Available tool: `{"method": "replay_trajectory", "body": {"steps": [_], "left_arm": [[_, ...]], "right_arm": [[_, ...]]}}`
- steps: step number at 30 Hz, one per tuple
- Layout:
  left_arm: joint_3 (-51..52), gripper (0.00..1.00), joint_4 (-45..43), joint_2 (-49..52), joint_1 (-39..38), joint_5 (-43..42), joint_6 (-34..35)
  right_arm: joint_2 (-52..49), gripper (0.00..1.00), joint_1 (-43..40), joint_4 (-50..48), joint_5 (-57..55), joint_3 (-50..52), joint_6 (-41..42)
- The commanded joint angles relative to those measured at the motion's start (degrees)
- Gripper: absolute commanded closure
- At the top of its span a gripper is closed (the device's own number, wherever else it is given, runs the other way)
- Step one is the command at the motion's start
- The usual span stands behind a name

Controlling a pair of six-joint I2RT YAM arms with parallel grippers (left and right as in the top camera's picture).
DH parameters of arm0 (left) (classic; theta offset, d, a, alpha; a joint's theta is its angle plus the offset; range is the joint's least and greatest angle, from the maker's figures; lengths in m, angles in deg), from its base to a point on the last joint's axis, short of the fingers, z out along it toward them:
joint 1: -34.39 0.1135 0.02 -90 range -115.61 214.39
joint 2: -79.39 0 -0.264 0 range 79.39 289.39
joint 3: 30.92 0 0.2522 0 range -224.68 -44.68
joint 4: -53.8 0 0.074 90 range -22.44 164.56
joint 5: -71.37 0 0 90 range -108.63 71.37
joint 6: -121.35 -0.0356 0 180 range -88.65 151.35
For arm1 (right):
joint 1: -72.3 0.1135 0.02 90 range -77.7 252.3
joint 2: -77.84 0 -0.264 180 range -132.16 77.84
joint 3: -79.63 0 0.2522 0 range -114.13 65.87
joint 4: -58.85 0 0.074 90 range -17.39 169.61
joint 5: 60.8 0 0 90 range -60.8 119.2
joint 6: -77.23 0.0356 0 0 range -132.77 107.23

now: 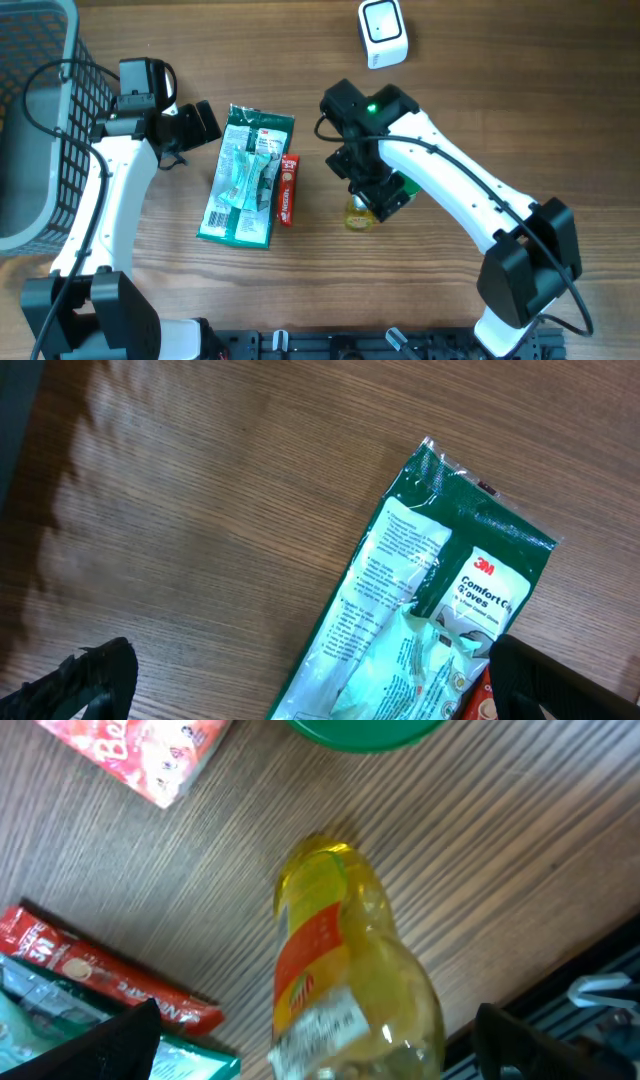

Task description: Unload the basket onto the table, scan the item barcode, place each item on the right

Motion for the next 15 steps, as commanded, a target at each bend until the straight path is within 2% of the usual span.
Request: {"method": "replay_trajectory", "body": {"steps": [1, 6, 11, 15], "left_arm": [[-0.4, 0.0, 0.0, -0.2, 0.2, -0.5, 0.3], [-0.4, 0.0, 0.0, -0.2, 0.2, -0.5, 0.3], [-0.4, 0.0, 0.0, -0.2, 0.2, -0.5, 0.3], [-0.4, 0.0, 0.0, -0.2, 0.2, -0.5, 0.3]], "right_arm": [[-0.3, 0.0, 0.1, -1.7, 1.9, 3.0, 1.7], [-0.3, 0.03, 0.1, -5.1, 4.2, 4.4, 1.4], [-0.3, 0.06, 0.1, -5.2, 3.3, 4.4, -2.2], [-0.3, 0.21, 0.1, -6.0, 2.9, 4.4, -3.7]]}}
